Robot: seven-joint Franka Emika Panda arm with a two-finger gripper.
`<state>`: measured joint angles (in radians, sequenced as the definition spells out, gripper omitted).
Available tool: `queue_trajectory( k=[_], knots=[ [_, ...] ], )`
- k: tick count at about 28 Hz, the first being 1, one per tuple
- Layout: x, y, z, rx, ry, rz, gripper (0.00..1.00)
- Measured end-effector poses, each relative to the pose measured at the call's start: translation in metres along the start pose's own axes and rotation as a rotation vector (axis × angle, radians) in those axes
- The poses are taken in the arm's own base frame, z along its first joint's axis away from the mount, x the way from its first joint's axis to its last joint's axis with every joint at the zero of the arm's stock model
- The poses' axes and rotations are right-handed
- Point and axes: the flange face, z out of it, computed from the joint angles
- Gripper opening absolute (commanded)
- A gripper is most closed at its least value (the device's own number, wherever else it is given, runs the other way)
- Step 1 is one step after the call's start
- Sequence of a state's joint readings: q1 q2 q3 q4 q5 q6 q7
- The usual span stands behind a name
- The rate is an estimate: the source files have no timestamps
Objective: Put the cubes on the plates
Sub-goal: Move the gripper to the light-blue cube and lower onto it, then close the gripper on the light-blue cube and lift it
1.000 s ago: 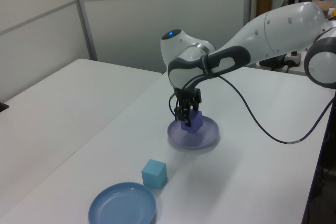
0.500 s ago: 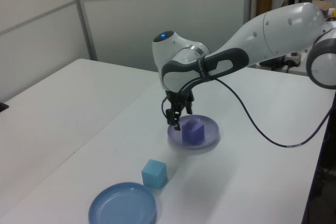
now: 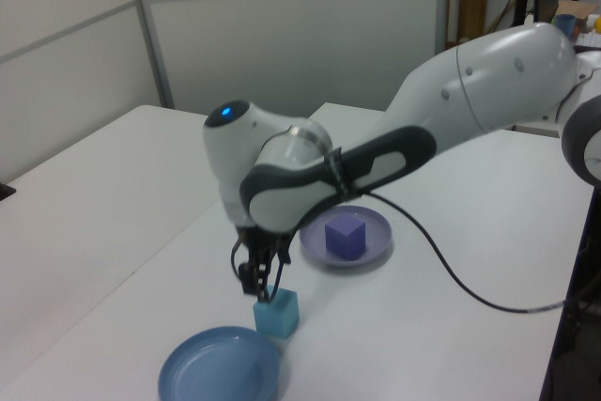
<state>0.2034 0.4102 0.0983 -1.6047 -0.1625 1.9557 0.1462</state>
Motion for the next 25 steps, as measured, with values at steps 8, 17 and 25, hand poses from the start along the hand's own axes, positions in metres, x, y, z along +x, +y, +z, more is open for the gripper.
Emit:
queue_trajectory(
  k=[8, 17, 25],
  knots=[
    [0.002, -0.002, 0.030, -0.005, -0.047, 0.008, 1.00],
    [0.003, 0.008, 0.054, -0.008, -0.083, 0.022, 1.00],
    [0.004, 0.007, 0.063, -0.008, -0.093, 0.021, 0.06]
  ],
)
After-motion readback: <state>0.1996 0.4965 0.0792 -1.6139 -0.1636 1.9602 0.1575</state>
